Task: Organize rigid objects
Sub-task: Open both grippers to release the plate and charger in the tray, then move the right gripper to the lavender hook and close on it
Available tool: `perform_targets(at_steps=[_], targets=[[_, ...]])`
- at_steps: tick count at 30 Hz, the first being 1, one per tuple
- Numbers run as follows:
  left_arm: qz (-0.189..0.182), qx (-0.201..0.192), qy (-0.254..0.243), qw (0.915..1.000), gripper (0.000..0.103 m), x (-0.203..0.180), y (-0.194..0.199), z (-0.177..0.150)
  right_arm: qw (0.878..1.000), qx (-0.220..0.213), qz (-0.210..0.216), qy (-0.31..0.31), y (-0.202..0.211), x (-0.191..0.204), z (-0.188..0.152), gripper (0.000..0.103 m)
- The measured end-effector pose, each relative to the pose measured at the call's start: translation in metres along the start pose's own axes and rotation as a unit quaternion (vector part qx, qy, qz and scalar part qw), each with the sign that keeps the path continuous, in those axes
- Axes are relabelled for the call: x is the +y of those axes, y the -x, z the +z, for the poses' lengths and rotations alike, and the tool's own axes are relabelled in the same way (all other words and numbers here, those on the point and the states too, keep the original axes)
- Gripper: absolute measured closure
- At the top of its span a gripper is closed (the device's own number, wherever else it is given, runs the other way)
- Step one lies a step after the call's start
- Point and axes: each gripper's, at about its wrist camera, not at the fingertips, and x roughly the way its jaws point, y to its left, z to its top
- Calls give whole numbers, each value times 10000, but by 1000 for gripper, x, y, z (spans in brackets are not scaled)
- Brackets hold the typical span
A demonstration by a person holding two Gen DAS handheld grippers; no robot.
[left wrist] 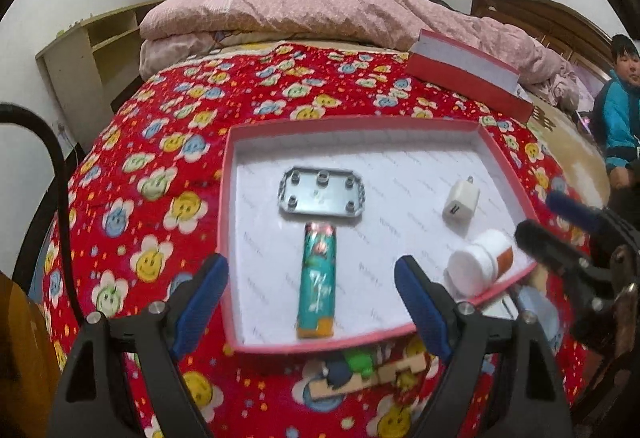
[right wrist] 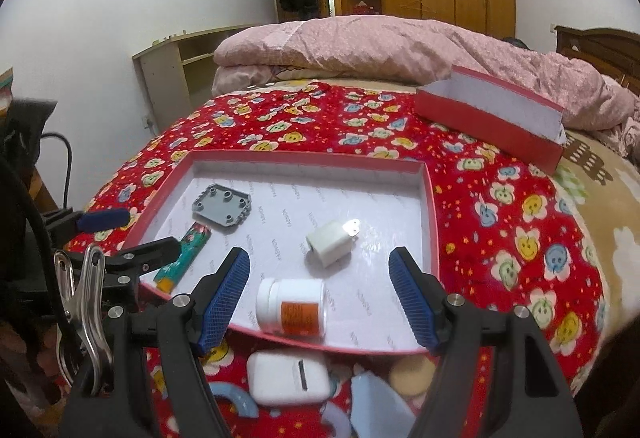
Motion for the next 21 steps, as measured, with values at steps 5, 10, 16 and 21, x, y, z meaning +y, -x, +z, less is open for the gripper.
perform_targets(at_steps=[5,10,16,21], targets=[[15,104,174,9998,15,9,5,-17,9999,124,4,-45,9,-3,-14,29],[65,170,164,9997,15,10,8,-29,9996,264,-9,-64,16,-6,-31,29],[42,198,78,9998,15,2,12,-41,9987,496,-6,-111,18,-9,-54,29],[56,267,-2,9996,15,-9,8,-47,9980,611,-5,-153,19,-12,-68,29]])
